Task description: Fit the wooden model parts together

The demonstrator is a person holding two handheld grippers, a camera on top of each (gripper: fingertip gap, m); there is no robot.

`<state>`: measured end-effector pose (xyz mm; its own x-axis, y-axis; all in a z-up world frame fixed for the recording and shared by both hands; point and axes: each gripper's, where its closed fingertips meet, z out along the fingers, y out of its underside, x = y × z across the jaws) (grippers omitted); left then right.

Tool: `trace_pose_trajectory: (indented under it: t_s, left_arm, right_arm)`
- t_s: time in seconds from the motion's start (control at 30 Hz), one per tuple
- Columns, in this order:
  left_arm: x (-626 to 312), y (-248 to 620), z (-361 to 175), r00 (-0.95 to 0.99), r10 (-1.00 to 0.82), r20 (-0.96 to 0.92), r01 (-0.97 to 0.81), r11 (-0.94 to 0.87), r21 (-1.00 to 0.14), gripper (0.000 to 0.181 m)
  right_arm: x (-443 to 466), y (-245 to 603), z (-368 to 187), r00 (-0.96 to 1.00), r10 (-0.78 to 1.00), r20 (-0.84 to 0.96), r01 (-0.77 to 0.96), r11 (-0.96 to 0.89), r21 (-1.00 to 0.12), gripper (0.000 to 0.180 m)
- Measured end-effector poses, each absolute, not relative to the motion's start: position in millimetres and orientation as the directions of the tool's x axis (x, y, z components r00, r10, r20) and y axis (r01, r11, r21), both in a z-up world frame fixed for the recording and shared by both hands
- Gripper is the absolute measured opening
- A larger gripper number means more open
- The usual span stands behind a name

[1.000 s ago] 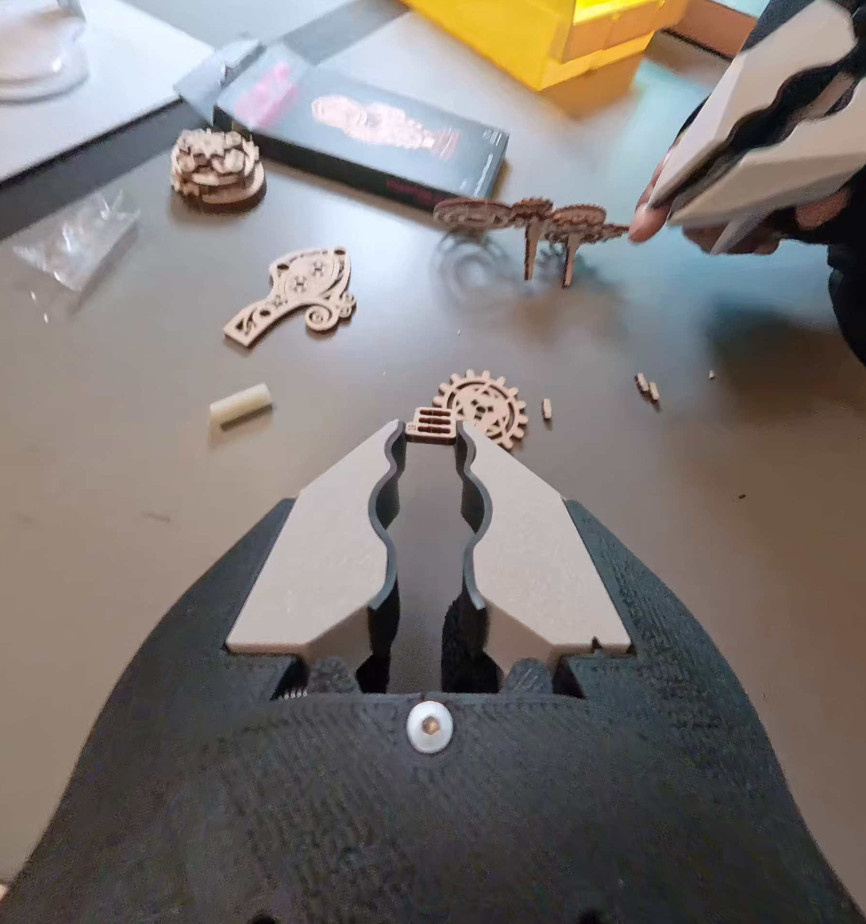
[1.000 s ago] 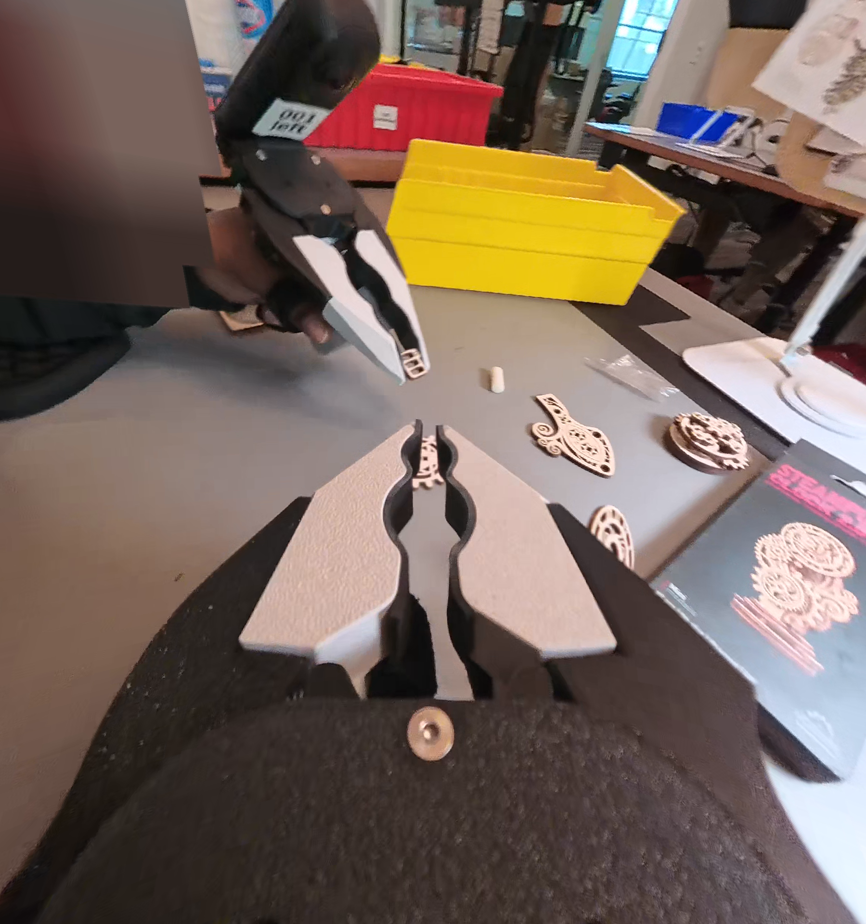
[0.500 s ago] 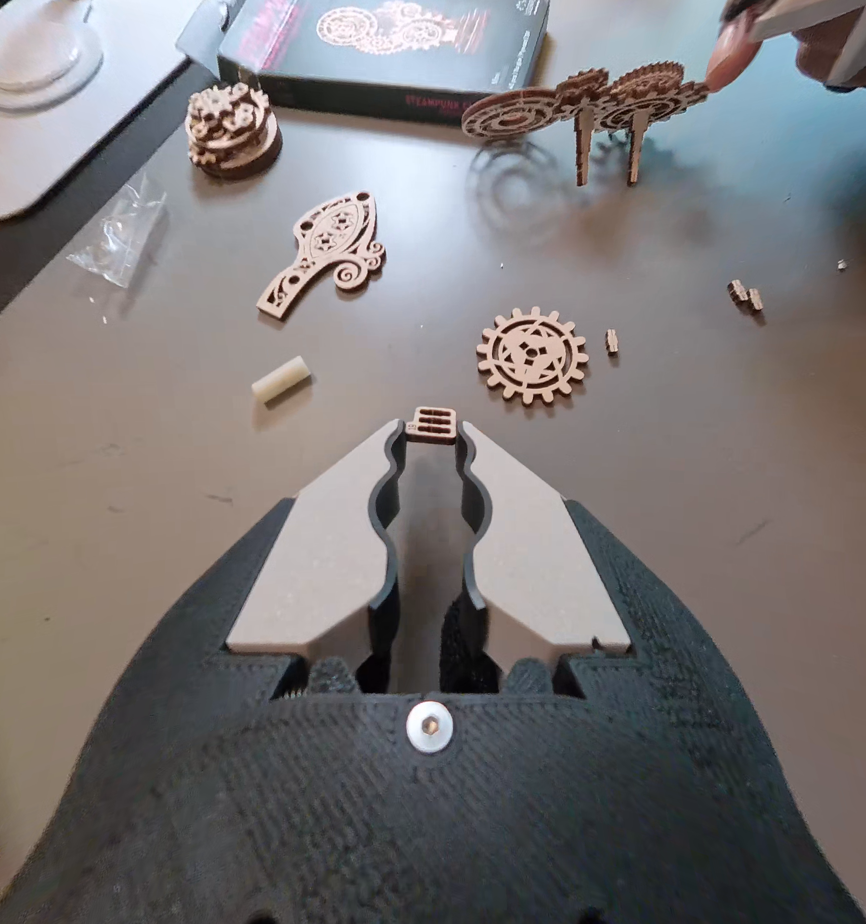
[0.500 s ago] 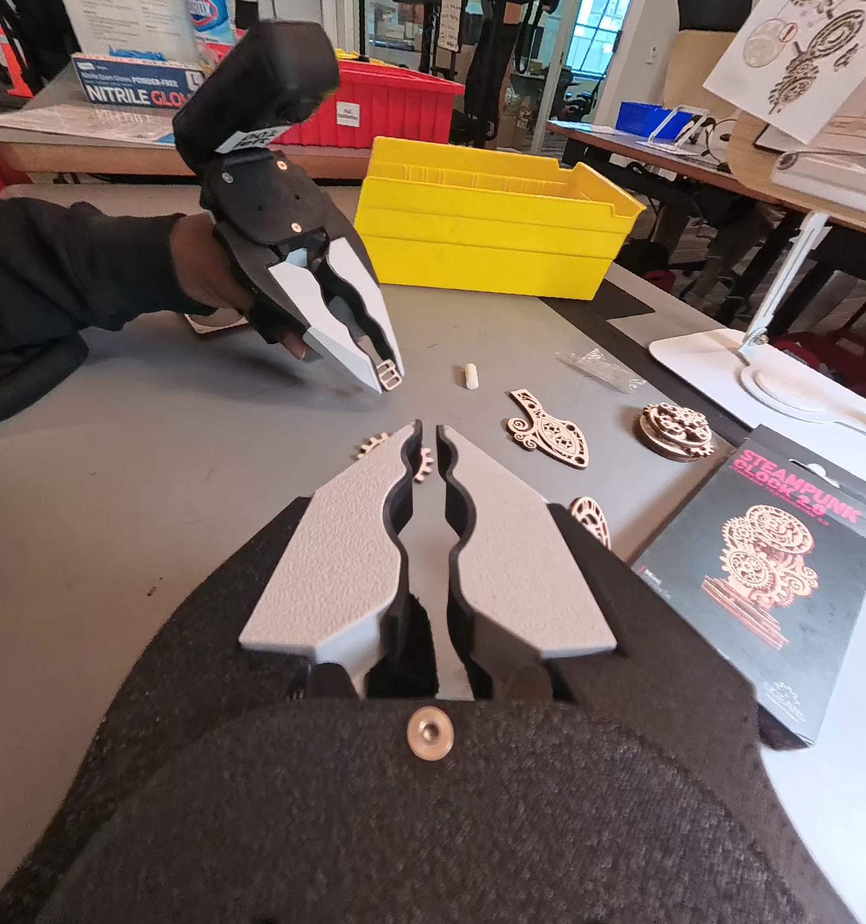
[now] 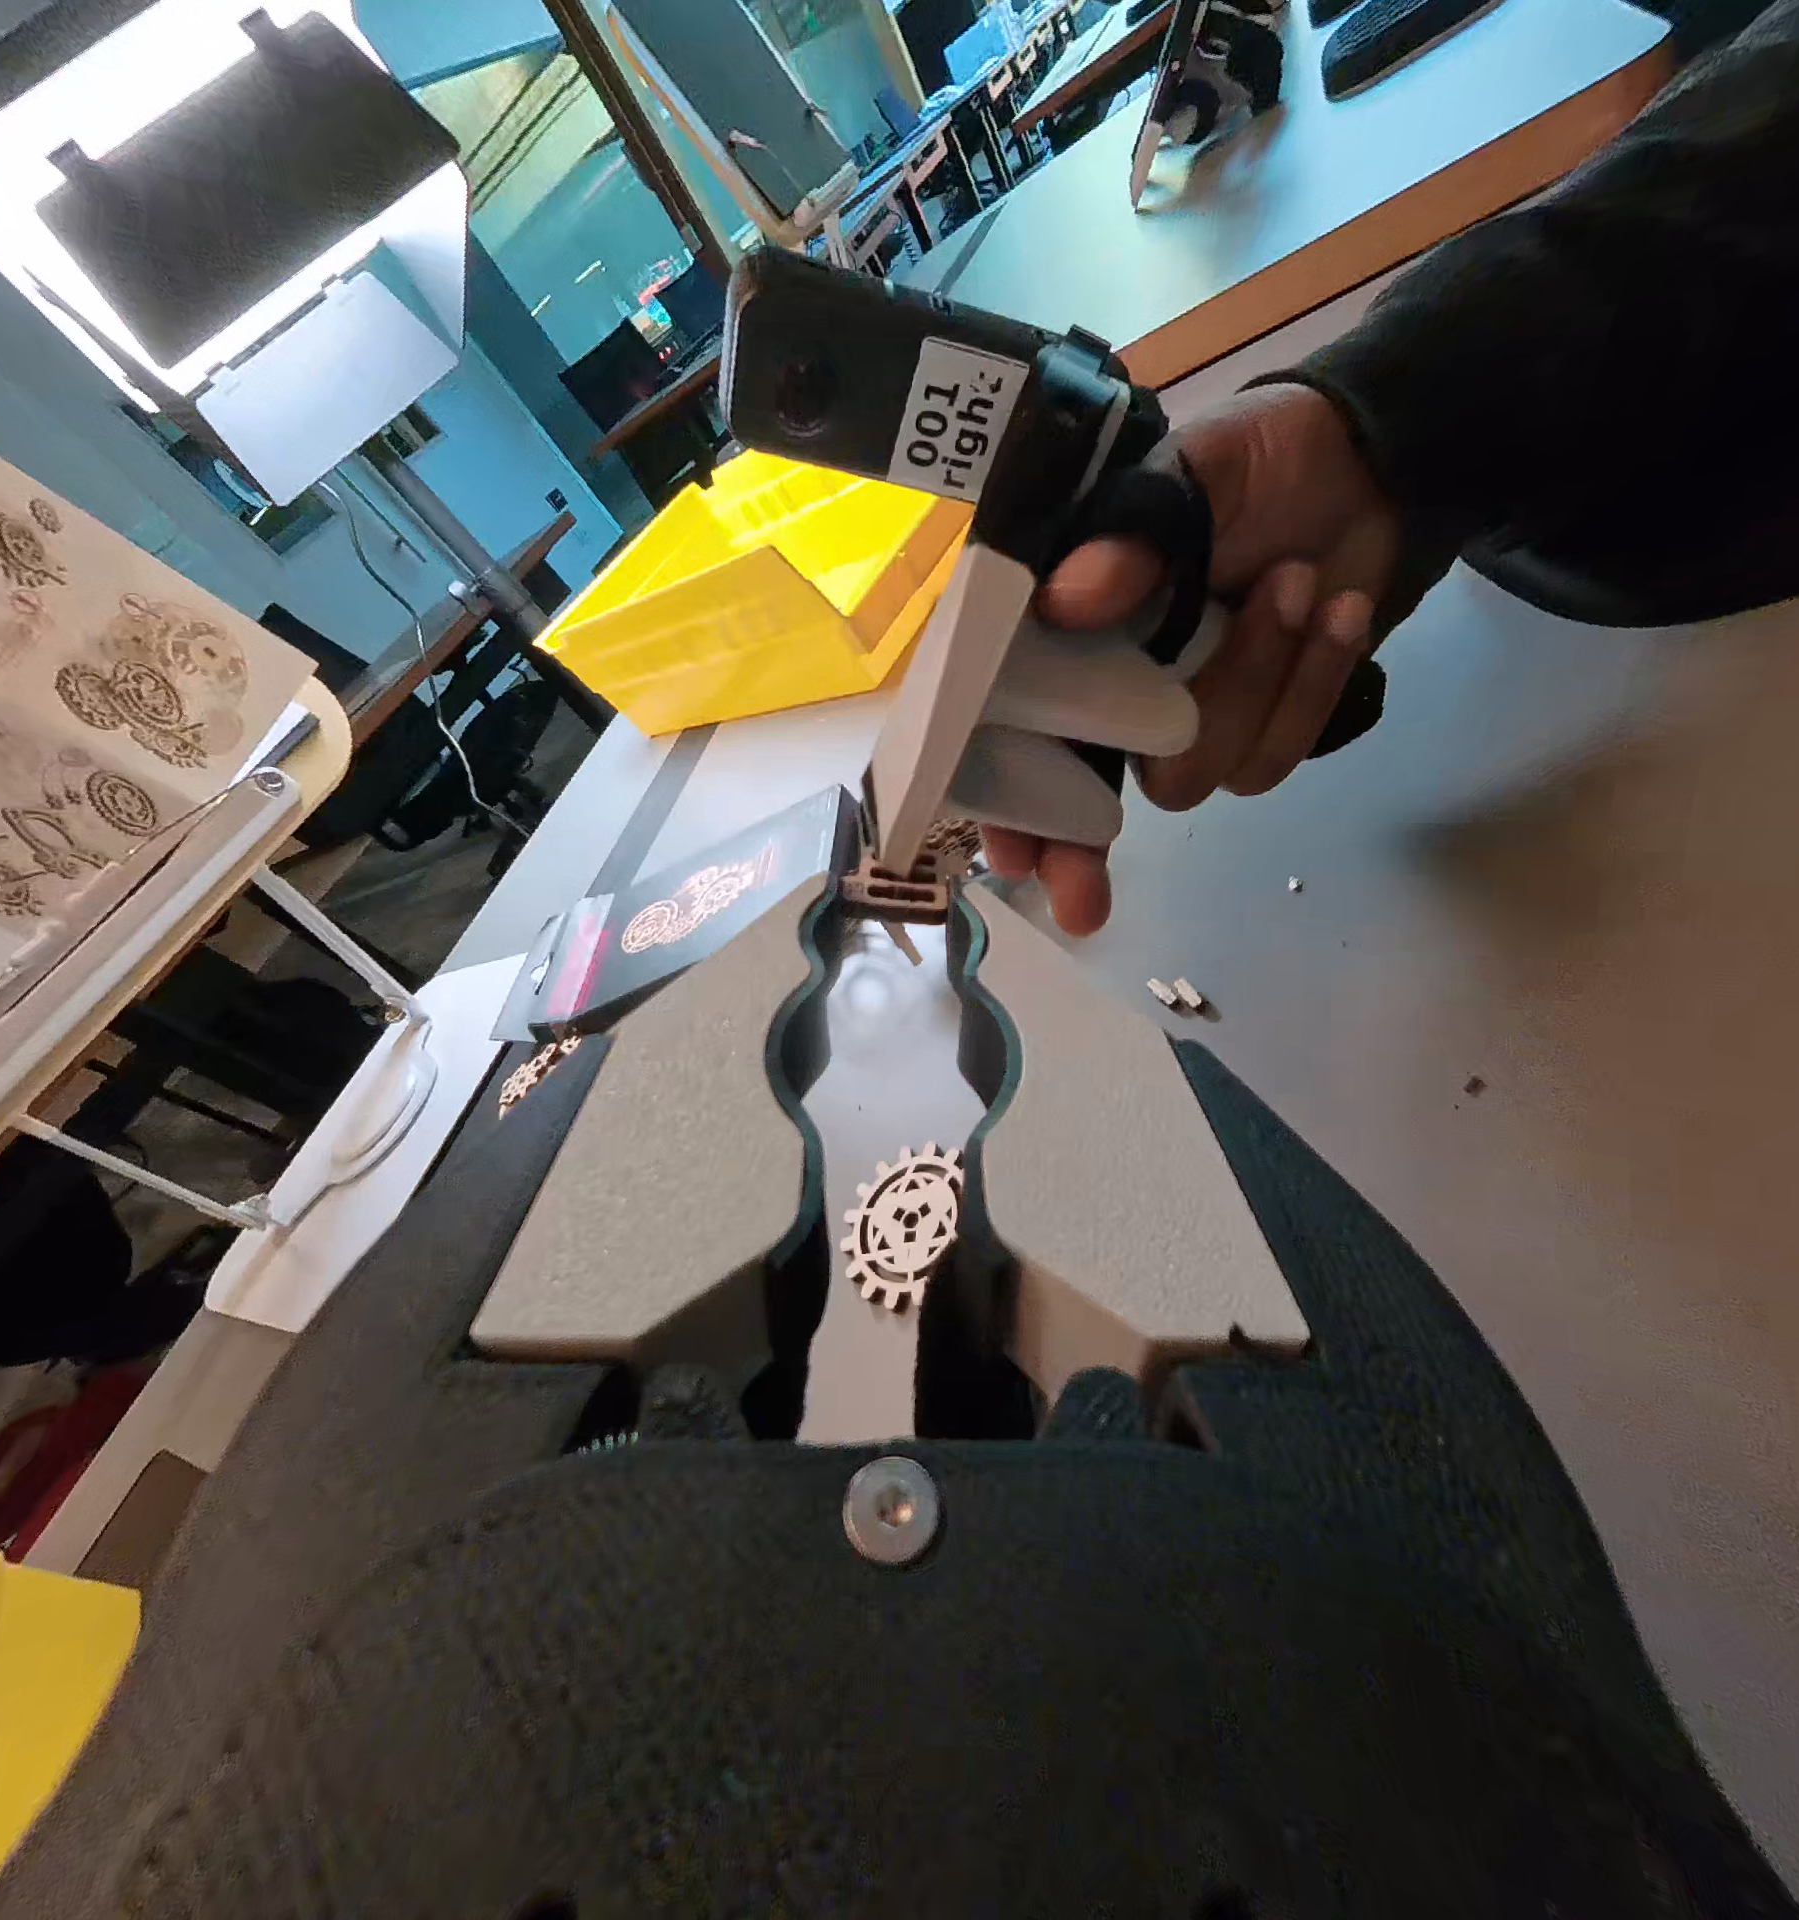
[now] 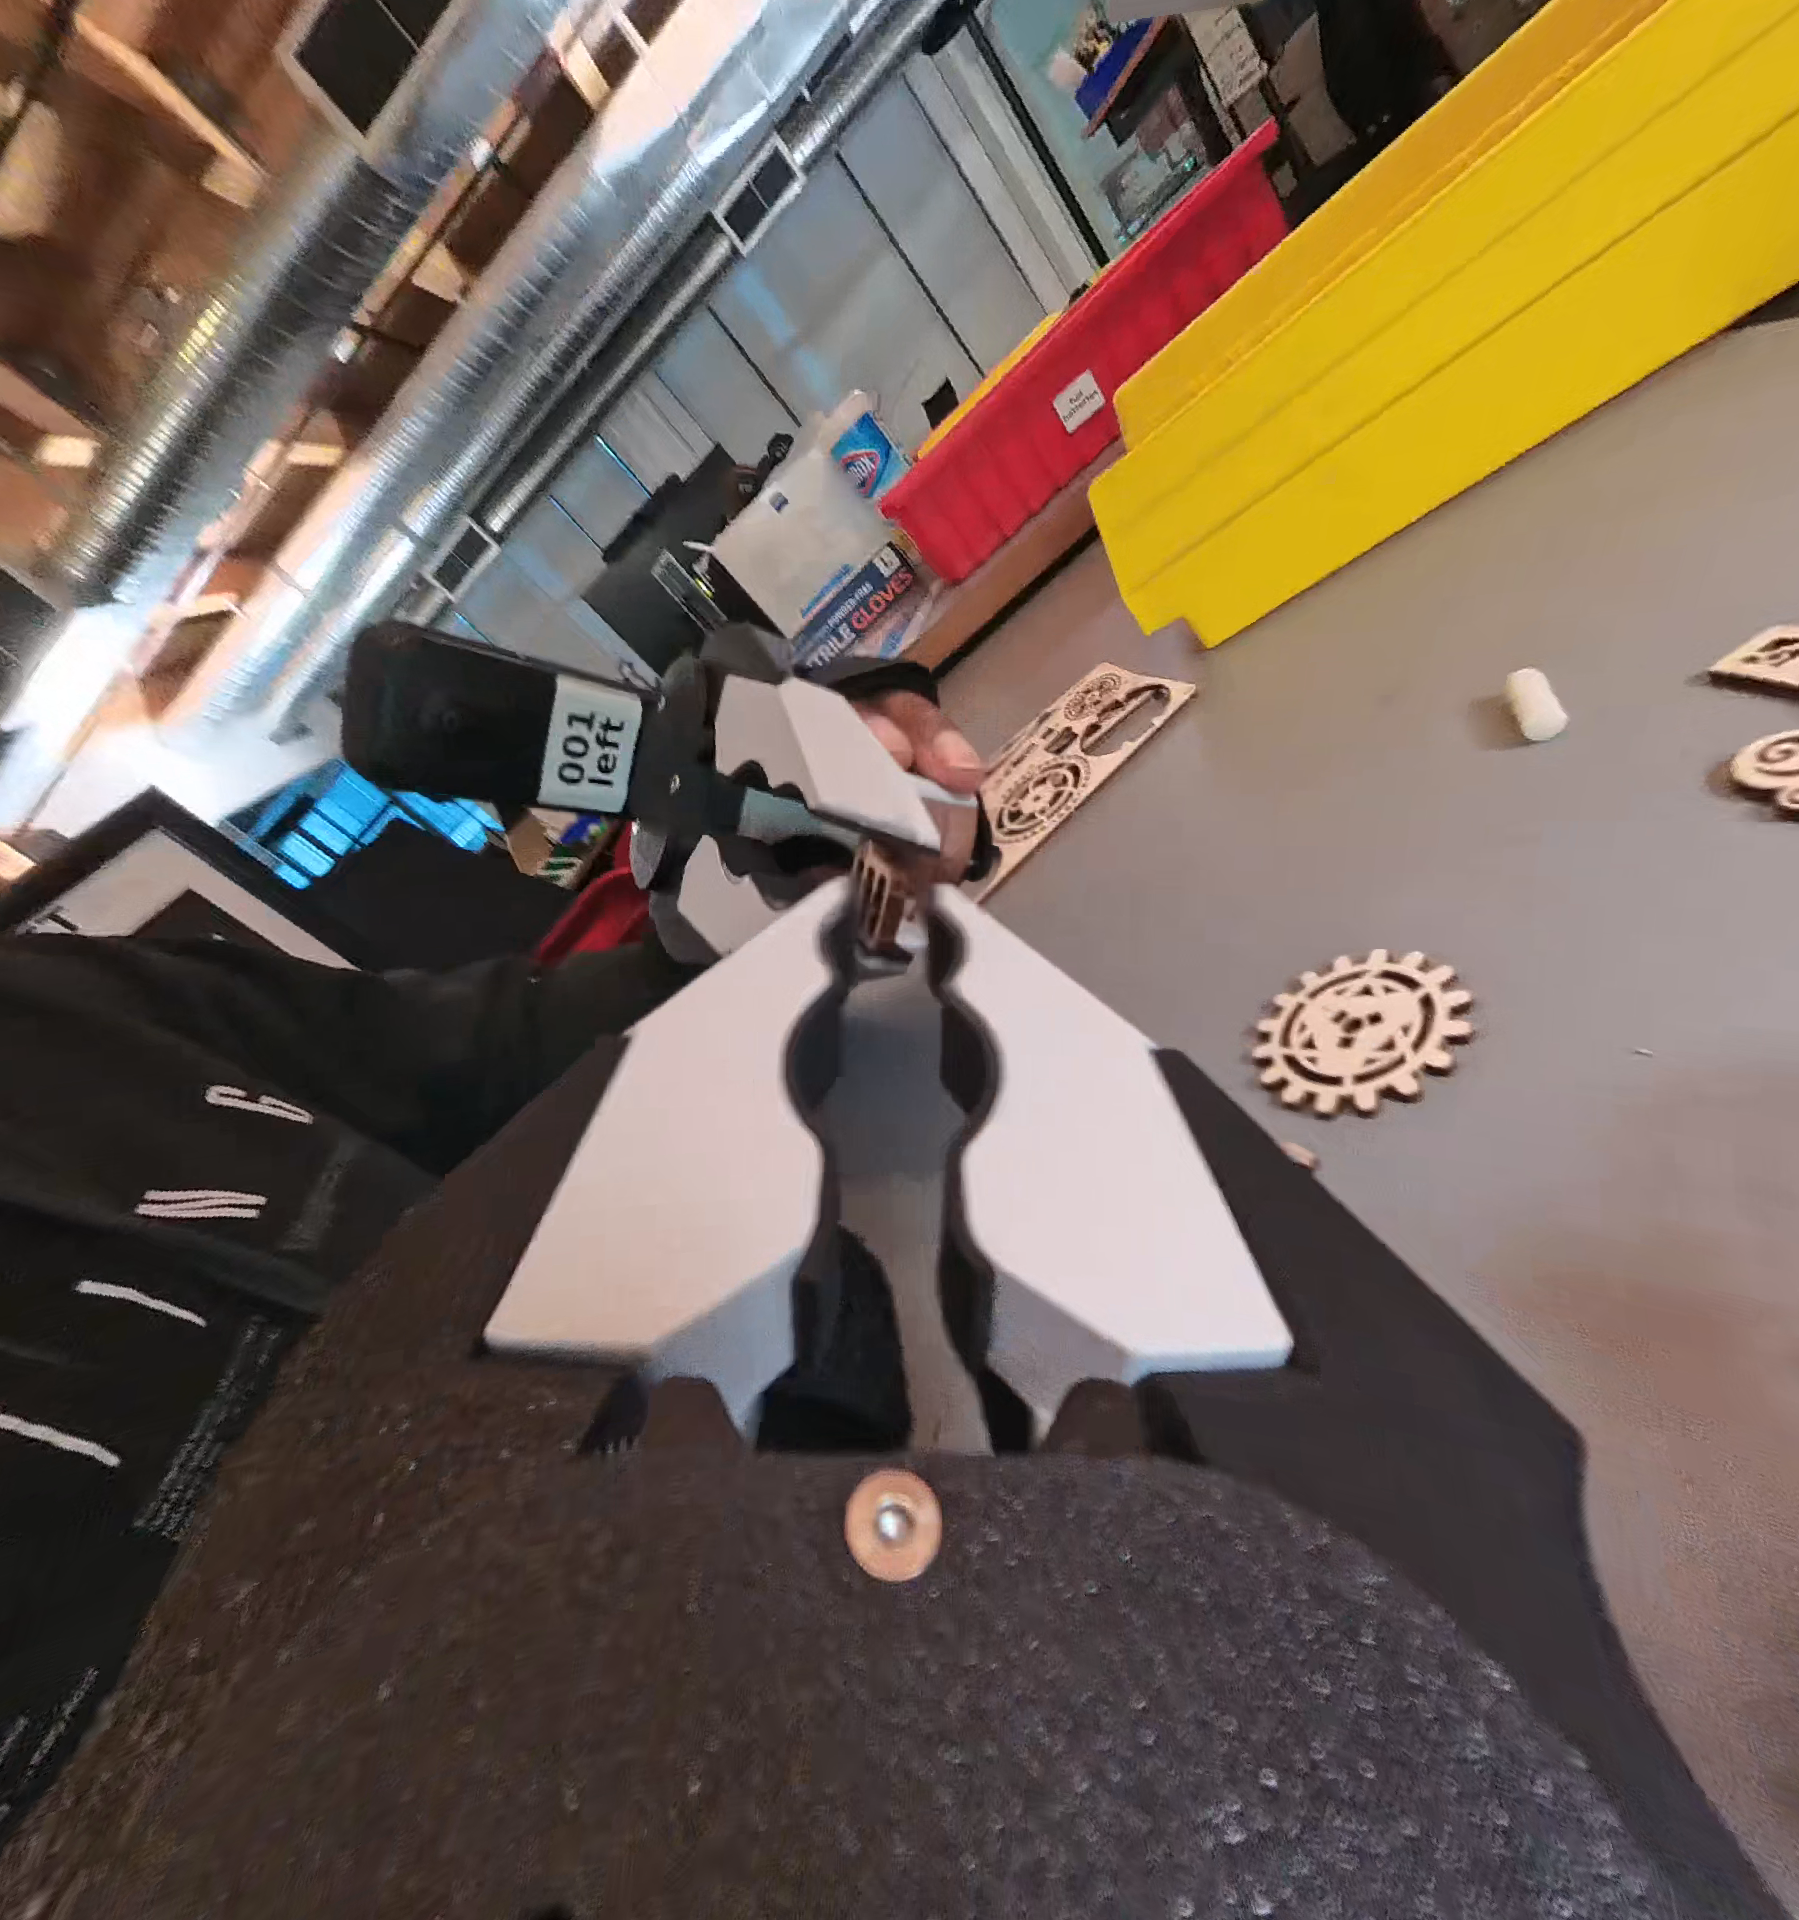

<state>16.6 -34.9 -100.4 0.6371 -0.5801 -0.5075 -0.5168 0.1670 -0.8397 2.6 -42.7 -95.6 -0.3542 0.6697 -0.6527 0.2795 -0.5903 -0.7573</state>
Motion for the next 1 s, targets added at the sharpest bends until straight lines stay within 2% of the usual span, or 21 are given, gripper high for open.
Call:
trace_pose_trajectory:
  t_s: [0.03,0.1,0.2,0.23,0.3,0.37,0.47,0.53,0.63,0.77,0.9,1.0]
  left_arm:
    - [17.5,-35.3,-100.5,0.637,-0.578,-0.511,-0.52,0.167,-0.838,0.018]
    - [17.7,-35.5,-96.5,0.659,-0.574,-0.485,-0.487,0.166,-0.858,0.022]
    - [5.9,-31.3,-94.2,0.737,-0.607,-0.295,-0.334,0.052,-0.941,0.039]
    - [-0.4,-29.3,-95.2,0.76,-0.614,-0.214,-0.271,0.001,-0.963,0.043]
    - [-11.9,-24.8,-99.0,0.786,-0.615,-0.061,-0.154,-0.098,-0.983,0.052]
    - [-19.9,-20.4,-101.5,0.794,-0.606,0.045,-0.067,-0.162,-0.985,0.059]
    - [-25.7,-16.8,-106.4,0.799,-0.591,0.112,-0.018,-0.21,-0.978,0.062]
    - [-27.2,-15.6,-110.1,0.805,-0.583,0.114,-0.024,-0.224,-0.974,0.062]
    - [-29.9,-14.4,-116.3,0.816,-0.568,0.106,-0.042,-0.241,-0.97,0.063]
    - [-33.0,-12.1,-127.8,0.82,-0.559,0.122,-0.052,-0.286,-0.957,0.061]
    - [-28.1,-12.7,-141.7,0.803,-0.579,0.142,-0.077,-0.338,-0.938,0.054]
    - [-23.7,-13.8,-146.9,0.797,-0.589,0.133,-0.105,-0.352,-0.93,0.049]
  right_arm:
    - [4.3,-44.4,-91.0,-0.377,0.658,-0.651,0.268,-0.596,-0.757,0.002]
    - [8.0,-46.4,-86.2,-0.394,0.667,-0.633,0.283,-0.567,-0.774,0.0]
    - [23.5,-1.9,-59.5,-0.291,0.818,-0.496,0.193,-0.458,-0.868,0.001]
    - [35.1,34.3,-46.0,-0.172,0.881,-0.44,0.139,-0.421,-0.897,0.001]
    - [77.0,128.1,-26.6,0.2,0.949,-0.243,0.08,-0.263,-0.962,0.001]
    - [135.5,218.7,-28.5,0.521,0.853,-0.046,0.187,-0.167,-0.968,0.001]
    - [210.2,307.4,-76.2,0.709,0.704,0.029,0.364,-0.33,-0.871,0.001]
    - [240.1,336.5,-108.6,0.749,0.662,0.041,0.407,-0.411,-0.816,0.003]
    - [266.9,359.9,-127.4,0.8,0.593,0.089,0.413,-0.438,-0.798,0.027]
    - [257.3,351.7,-85.1,0.794,0.594,0.131,0.342,-0.258,-0.903,0.031]
    - [198.2,269.8,-49.7,0.577,0.813,0.077,0.289,-0.115,-0.95,0.024]
    - [152.4,178.8,-55.7,0.338,0.939,0.057,0.344,-0.066,-0.937,0.018]
